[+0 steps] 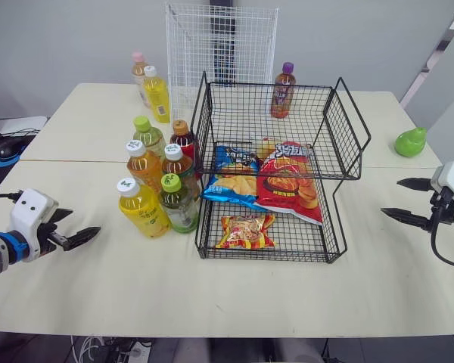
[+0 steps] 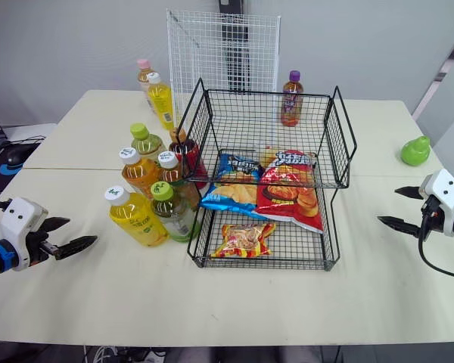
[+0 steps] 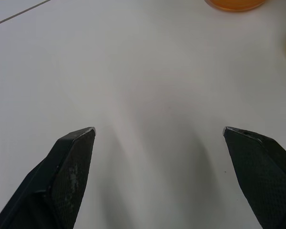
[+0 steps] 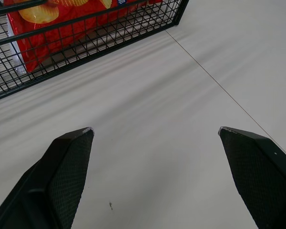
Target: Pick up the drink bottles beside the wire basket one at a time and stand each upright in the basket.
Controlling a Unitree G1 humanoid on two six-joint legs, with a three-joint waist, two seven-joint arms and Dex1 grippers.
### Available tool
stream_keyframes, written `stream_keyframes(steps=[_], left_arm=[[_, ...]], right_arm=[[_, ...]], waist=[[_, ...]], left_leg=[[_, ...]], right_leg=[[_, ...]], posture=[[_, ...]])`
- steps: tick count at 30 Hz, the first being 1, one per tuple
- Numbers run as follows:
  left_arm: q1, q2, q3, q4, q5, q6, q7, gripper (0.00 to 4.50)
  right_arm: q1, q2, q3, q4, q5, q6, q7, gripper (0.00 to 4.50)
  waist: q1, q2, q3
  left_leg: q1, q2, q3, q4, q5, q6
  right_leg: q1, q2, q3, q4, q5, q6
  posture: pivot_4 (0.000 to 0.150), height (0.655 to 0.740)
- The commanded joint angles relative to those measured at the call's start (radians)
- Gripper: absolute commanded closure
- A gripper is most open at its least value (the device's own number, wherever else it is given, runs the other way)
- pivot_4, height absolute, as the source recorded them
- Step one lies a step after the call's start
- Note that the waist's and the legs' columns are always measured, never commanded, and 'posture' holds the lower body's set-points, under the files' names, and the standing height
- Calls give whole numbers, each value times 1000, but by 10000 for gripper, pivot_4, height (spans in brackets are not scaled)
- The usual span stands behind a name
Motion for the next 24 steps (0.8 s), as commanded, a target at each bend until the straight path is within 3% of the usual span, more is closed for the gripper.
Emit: stream_keyframes(steps=[1, 12, 24], left_arm=[[8, 20, 38, -30, -12, -5, 7, 420], [26, -24, 125, -47, -75, -66, 24, 420], [69, -48, 171, -124, -185, 32, -8, 420]], right_arm=[[-30, -22, -14, -1, -2, -14, 2, 0], [-41, 8, -49, 27, 1, -58, -71, 0], [33, 23, -113, -49, 51, -31, -122, 0]], waist=[[0, 0, 0], [0, 0, 0], [0, 0, 0]], left_leg=[[0, 0, 0, 0, 0, 0], [0, 0, 0, 0, 0, 0], [0, 0, 0, 0, 0, 0]], right_leg=[[0, 0, 0, 0, 0, 0], [0, 0, 0, 0, 0, 0], [0, 0, 0, 0, 0, 0]], posture=[[1500, 7360], [1500, 7360], [1500, 7360]])
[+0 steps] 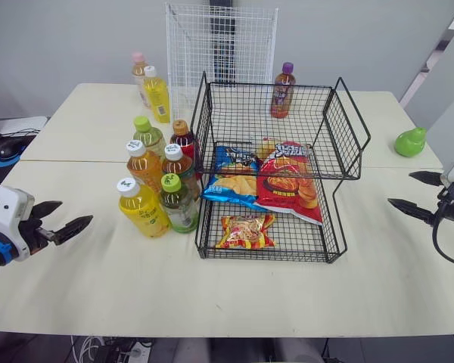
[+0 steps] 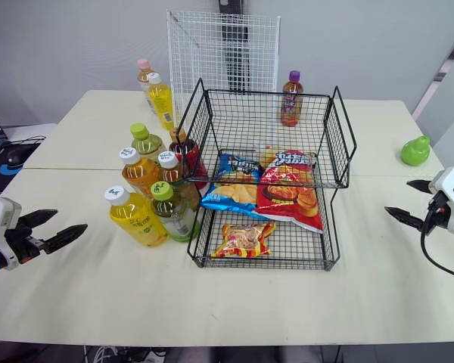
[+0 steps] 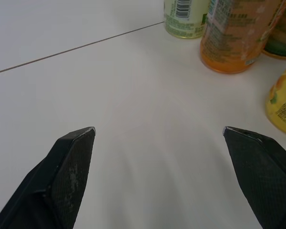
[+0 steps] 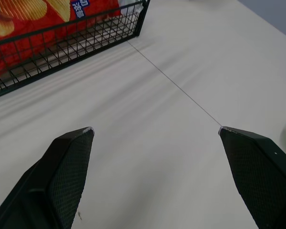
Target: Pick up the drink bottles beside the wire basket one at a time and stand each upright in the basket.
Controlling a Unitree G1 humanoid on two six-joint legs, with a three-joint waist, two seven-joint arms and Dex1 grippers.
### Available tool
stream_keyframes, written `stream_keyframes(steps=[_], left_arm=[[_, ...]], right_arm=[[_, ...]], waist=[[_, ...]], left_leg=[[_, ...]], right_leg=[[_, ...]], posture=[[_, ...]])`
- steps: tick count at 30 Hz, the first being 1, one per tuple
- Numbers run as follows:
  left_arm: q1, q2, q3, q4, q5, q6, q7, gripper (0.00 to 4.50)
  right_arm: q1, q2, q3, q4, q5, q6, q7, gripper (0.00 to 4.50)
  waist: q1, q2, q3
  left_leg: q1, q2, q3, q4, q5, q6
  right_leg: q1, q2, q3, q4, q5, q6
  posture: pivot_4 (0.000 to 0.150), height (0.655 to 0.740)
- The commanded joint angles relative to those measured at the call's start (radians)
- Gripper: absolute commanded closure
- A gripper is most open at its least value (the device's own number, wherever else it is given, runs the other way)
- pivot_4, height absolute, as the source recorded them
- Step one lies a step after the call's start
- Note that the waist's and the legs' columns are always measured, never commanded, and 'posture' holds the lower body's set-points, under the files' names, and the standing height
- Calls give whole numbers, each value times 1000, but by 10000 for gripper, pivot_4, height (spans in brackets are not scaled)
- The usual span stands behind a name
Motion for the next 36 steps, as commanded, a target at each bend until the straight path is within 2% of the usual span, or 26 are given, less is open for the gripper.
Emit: stream_keyframes(steps=[1, 9, 14, 18, 22, 24, 27, 31, 34, 36], left_arm=[[14, -1, 34, -61, -35, 26, -6, 420], [-7, -10, 11, -89, -51, 57, 10, 420], [-36, -10, -12, -78, -43, 67, -2, 420], [-89, -4, -45, -53, -36, 79, -9, 420], [-115, -9, -61, -62, -42, 100, -8, 420], [-116, -9, -59, -68, -45, 107, -7, 420], [-68, -11, -18, -141, -71, 140, 6, 420], [85, -34, 116, -368, -148, 244, 43, 420], [181, -70, 208, -539, -216, 329, 93, 420], [253, -135, 293, -713, -324, 423, 176, 420]], right_arm=[[17, -4, -47, -64, 30, 12, -14, 0], [95, 5, -104, -162, 75, 53, -37, 0], [211, -31, -252, -385, 171, 178, -19, 0], [268, -71, -436, -639, 314, 328, -6, 0], [157, -170, -462, -800, 525, 507, -42, 0], [87, -196, -423, -816, 571, 528, -61, 0], [-85, -194, -255, -835, 666, 549, -61, 0], [-280, -86, -18, -817, 693, 560, -9, 0], [-335, -28, 70, -793, 664, 551, 35, 0], [-358, 23, 131, -779, 641, 534, 69, 0]], waist=[[0, 0, 0], [1, 0, 0], [5, 0, 0], [8, 1, 0], [2, 1, 0], [-1, 0, 0], [-5, -1, -1], [-9, -2, 0], [-2, -3, 0], [3, -3, 1]], left_leg=[[0, 0, 0, 0, 0, 0], [0, 0, 0, 0, 0, 0], [0, 0, -1, 0, 0, 0], [0, 0, -1, 0, 0, 0], [0, 0, -1, 0, 0, 0], [0, 1, -1, 0, 0, 0], [0, 2, -1, 0, 0, 0], [0, 5, -1, 0, 0, 0], [-1, 4, -1, 0, -1, 1], [-1, 3, -2, 0, -1, 1]], right_leg=[[0, 0, 0, 0, 0, 0], [0, 0, 0, 0, 0, 0], [0, 0, 0, 0, 0, 0], [0, 0, 0, 0, 0, 1], [1, 0, -1, 0, -1, 1], [1, 0, -1, 0, 0, 1], [1, -2, 0, 0, 0, 0], [-1, -6, -1, -1, 0, -1], [-1, -8, -1, 0, -1, -1], [-1, -8, -2, -1, -1, -1]], posture=[[1500, 7360], [1500, 7360], [1500, 7360], [1500, 7360], [1500, 7360], [1500, 7360], [1500, 7360], [1500, 7360], [1500, 7360], [1500, 7360]])
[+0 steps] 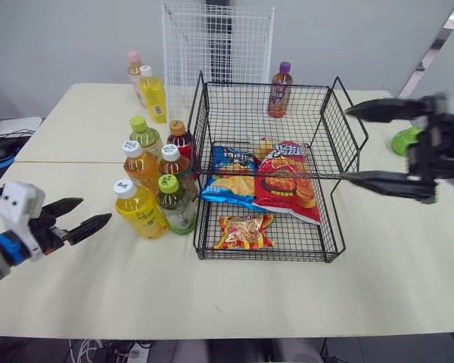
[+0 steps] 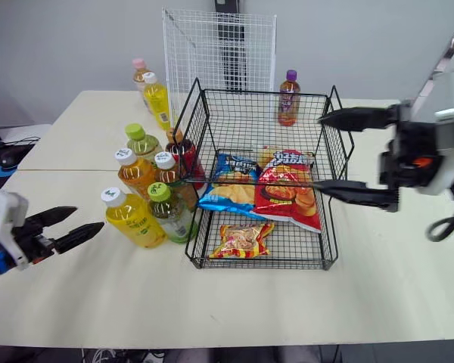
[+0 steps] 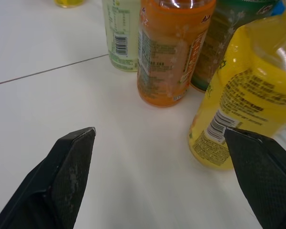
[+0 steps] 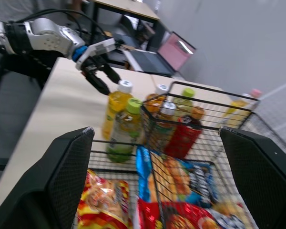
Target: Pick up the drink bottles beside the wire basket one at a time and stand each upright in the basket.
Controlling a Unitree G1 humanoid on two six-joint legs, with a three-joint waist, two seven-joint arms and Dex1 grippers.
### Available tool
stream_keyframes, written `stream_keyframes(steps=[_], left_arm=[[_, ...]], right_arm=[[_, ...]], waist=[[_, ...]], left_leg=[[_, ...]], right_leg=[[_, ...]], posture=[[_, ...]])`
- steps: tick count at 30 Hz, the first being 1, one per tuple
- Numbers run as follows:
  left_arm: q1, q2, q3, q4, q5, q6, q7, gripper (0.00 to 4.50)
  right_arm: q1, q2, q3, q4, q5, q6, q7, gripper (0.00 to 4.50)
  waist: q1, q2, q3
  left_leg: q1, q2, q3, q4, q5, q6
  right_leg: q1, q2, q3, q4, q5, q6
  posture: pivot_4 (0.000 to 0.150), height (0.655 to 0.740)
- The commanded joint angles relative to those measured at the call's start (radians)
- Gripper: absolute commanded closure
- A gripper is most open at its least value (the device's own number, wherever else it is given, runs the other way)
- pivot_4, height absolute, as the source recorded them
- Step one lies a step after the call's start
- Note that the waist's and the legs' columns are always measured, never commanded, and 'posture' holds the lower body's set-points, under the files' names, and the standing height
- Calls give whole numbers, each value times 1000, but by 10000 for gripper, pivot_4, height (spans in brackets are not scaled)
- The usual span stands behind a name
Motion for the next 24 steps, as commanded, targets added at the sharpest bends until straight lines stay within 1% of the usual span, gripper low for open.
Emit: stream_keyframes(steps=[1, 3, 6, 9, 14, 18, 24], left_arm=[[86, -80, 151, -282, -172, 139, 123, 420], [108, -153, 168, -429, -267, 181, 245, 420], [77, -242, 131, -569, -314, 174, 424, 420], [42, -289, 59, -646, -292, 161, 548, 420], [-43, -336, -98, -689, -172, 171, 753, 420], [-105, -343, -188, -660, -109, 195, 845, 420], [-149, -335, -252, -626, -70, 220, 874, 420]], right_arm=[[-44, 54, 64, 14, -28, -30, 57, 0], [-55, 88, 95, 32, -55, -46, 84, 0], [-65, 121, 123, 52, -90, -63, 111, 0], [-70, 137, 131, 59, -106, -70, 128, 0], [-67, 145, 123, 59, -125, -73, 147, 0], [-64, 137, 108, 51, -122, -62, 145, 0], [-67, 122, 98, 60, -126, -54, 141, 0]], waist=[[4, 0, 0], [12, -1, 0], [24, -1, 0], [27, -1, 0], [26, -1, 0], [25, -1, 0], [25, -1, 0]], left_leg=[[0, 0, 0, 0, 0, 0], [0, -1, -1, 1, 0, 1], [0, -1, -3, 3, 0, 1], [0, -3, -5, 5, 0, 1], [0, -4, -4, 5, 0, 1], [0, -4, -5, 5, 0, 0], [0, -4, -5, 4, 0, 0]], right_leg=[[0, -1, 0, 0, 0, 0], [1, -2, -1, 0, 0, 0], [2, -1, -2, 0, 0, 0], [5, 2, -2, 0, 0, 1], [5, 7, -1, 0, 1, 1], [4, 11, -1, 0, 1, 1], [4, 11, 0, 0, 1, 1]], posture=[[1500, 7360], [1500, 7360], [1500, 7360], [1500, 7360], [1500, 7360], [1500, 7360], [1500, 7360]])
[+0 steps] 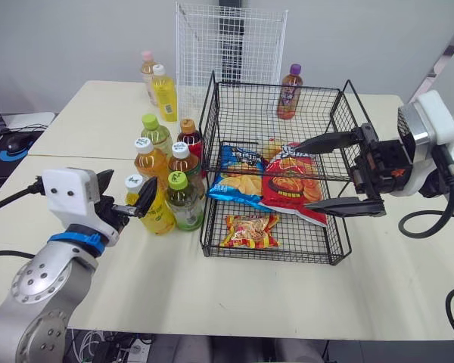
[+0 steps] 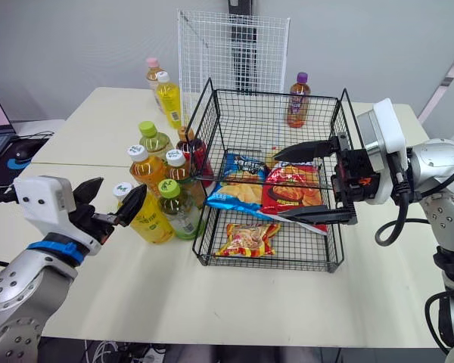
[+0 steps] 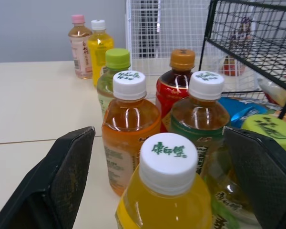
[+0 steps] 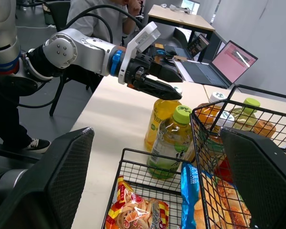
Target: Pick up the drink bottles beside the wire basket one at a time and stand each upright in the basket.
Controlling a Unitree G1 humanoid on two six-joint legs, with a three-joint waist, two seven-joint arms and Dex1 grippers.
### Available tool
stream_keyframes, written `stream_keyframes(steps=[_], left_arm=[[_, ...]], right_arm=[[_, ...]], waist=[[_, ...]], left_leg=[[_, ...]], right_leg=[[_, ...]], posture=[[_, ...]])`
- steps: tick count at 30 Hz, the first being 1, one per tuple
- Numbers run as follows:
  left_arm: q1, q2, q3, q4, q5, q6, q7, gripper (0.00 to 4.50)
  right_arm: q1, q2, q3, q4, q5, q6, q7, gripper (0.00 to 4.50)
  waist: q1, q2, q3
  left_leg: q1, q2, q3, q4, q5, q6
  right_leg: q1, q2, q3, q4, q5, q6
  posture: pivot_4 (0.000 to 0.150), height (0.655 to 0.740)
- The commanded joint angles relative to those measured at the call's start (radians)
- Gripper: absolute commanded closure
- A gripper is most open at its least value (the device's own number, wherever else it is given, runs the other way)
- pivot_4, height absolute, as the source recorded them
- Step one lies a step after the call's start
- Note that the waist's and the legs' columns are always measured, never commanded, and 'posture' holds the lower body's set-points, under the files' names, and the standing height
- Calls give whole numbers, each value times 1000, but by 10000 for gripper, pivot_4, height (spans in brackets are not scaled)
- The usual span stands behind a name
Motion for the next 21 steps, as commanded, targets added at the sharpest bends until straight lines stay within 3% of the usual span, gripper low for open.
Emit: stream_keyframes(steps=[1, 7, 11, 18, 21], left_arm=[[-26, 5, -34, 0, 22, 2, 12, 420], [-53, 0, -86, 13, 60, -3, 15, 420], [-65, -17, -108, 16, 72, -1, 26, 8352], [-58, -25, -98, 8, 84, 1, 25, 30520], [-46, -18, -76, -1, 91, -7, 19, 31401]], right_arm=[[-18, -19, -41, -14, -2, 2, -3, 0], [-29, -16, -35, -14, -8, 8, -13, 0], [-32, -11, -33, -20, -11, 13, -20, 0], [-31, -7, -32, -31, -12, 17, -26, 0], [-32, -2, -29, -32, -15, 15, -29, 0]], waist=[[0, 0, 0], [0, 0, 0], [0, 0, 0], [0, 0, 0], [0, 0, 0]], left_leg=[[0, 0, 0, 0, 0, 0], [0, 0, 0, 0, 0, 0], [0, 0, 0, 0, 0, 0], [0, 0, 0, 0, 0, 0], [0, 0, 0, 0, 0, 0]], right_leg=[[0, 0, 0, 0, 0, 0], [0, 0, 0, 0, 0, 0], [0, 0, 0, 0, 0, 0], [0, 0, 0, 0, 0, 0], [0, 0, 0, 0, 0, 0]], posture=[[1500, 7360], [1500, 7360], [1500, 7360], [1500, 7360], [1500, 7360]])
